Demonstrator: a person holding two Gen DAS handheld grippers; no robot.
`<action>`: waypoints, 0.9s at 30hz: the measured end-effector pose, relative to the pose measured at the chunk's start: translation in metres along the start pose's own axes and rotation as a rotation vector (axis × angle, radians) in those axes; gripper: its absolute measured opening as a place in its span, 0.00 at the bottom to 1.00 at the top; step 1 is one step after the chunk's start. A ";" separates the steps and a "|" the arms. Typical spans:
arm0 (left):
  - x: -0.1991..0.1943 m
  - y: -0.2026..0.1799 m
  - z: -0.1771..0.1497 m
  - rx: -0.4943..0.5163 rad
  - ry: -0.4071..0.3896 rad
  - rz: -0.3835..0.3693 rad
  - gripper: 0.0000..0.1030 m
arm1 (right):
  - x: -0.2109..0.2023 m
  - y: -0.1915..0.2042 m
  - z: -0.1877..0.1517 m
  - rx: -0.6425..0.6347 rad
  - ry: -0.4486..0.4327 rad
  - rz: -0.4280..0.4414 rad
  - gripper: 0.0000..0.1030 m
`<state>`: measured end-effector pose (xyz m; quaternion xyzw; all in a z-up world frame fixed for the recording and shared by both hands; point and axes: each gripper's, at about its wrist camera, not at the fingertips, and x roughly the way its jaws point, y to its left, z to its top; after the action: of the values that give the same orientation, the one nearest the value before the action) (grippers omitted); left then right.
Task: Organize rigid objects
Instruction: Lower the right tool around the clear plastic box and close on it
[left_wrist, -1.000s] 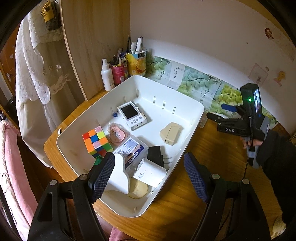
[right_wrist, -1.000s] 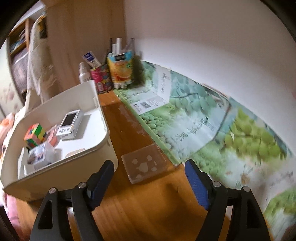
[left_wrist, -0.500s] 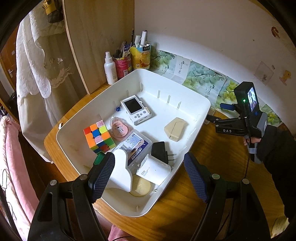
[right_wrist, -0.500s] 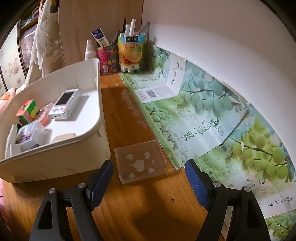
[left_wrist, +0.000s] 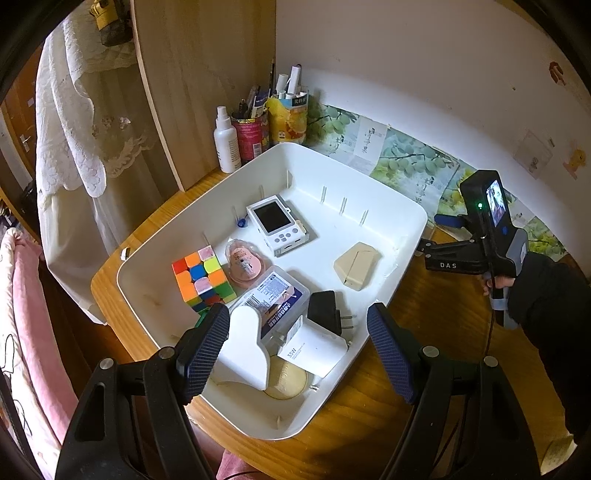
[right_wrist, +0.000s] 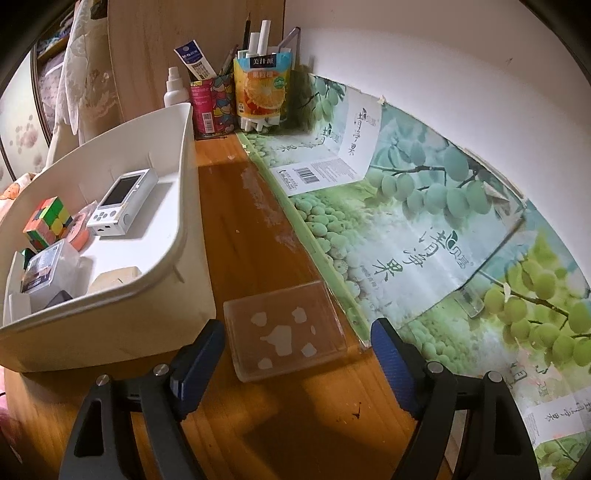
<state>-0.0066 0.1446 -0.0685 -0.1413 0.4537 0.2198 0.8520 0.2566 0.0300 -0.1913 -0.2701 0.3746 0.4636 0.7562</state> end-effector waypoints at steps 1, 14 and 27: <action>0.000 0.000 0.000 -0.001 -0.001 0.001 0.77 | 0.001 0.000 0.000 -0.002 0.002 0.004 0.78; -0.002 -0.004 0.003 0.004 -0.006 -0.004 0.77 | 0.005 0.002 0.002 0.001 0.024 0.015 0.64; -0.011 -0.007 0.003 0.028 -0.025 -0.029 0.77 | -0.018 0.006 -0.027 0.159 0.082 -0.075 0.64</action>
<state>-0.0065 0.1374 -0.0576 -0.1332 0.4440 0.2028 0.8626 0.2377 0.0032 -0.1921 -0.2418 0.4305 0.3921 0.7761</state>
